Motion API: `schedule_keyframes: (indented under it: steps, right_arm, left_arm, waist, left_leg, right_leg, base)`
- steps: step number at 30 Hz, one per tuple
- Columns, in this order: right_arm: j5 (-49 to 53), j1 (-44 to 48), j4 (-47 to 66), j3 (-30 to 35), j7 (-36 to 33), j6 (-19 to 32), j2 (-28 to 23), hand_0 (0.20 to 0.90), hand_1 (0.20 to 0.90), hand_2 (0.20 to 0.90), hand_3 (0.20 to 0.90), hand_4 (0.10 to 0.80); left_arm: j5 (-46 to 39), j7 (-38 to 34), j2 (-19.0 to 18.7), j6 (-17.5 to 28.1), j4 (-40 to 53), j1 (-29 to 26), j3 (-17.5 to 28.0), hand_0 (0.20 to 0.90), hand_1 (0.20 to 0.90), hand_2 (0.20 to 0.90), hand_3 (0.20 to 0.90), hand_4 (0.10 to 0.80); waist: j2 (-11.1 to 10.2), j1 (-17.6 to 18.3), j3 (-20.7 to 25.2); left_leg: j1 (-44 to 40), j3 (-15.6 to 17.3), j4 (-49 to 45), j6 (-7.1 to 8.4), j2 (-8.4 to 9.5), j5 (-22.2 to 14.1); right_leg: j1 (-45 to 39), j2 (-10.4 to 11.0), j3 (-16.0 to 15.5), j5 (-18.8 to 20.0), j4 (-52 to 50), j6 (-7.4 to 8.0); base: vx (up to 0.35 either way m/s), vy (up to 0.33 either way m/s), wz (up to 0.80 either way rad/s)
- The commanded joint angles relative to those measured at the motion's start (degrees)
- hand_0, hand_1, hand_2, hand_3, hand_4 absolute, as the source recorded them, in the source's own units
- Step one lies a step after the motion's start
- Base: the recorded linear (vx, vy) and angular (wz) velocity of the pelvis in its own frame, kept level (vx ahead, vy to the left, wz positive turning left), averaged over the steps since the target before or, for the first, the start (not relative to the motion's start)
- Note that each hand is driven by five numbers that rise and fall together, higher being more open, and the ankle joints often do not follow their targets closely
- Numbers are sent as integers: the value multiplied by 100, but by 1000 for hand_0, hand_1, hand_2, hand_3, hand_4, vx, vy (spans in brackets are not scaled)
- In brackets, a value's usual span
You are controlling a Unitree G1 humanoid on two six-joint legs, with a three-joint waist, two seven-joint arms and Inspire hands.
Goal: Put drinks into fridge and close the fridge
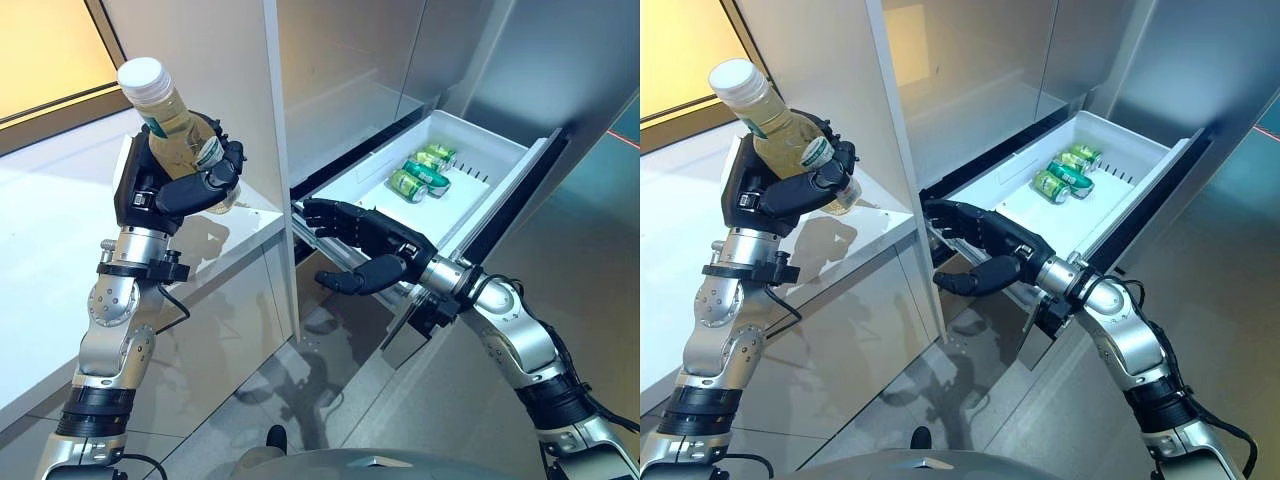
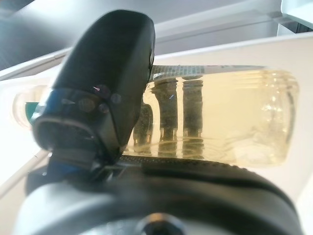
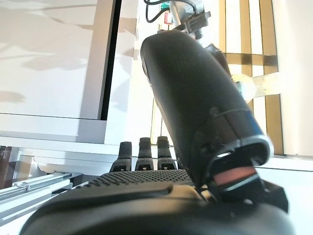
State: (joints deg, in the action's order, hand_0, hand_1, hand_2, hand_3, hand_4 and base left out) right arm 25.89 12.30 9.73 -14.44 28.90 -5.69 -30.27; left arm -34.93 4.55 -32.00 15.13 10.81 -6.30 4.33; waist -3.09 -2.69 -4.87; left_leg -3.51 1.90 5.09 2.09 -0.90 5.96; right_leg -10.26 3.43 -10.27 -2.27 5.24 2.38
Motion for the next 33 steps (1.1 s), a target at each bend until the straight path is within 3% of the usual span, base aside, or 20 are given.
schedule_keyframes:
  steps: [1,18,33]
  right_arm:
    - [483,898,500,-76,-250,325,83,900,900,900,900,800]
    - [388,1808,138,-564,-682,172,201,900,900,900,900,800]
    - [564,2317,-229,-826,-954,64,372,900,900,900,900,800]
  left_arm:
    - [-505,164,-246,714,900,-862,82,300,300,300,200,100]
    - [-863,753,-120,111,924,-1004,-426,300,300,300,200,100]
    - [-1193,1066,-91,-97,908,-1109,-646,300,300,300,200,100]
  waist:
    - [110,19,664]
    - [73,-147,656]
    - [71,-238,660]
  left_leg:
    - [-345,-196,-9,-209,312,-888]
    - [-335,-273,-9,-234,337,-884]
    - [-328,-313,-9,-251,343,-884]
  right_leg:
    - [278,-119,115,142,-60,177]
    - [262,-104,37,152,-55,156]
    - [258,-101,1,155,-50,135]
  base:
    - [0,0,0]
    - [1,-1,0]
    - [0,0,0]
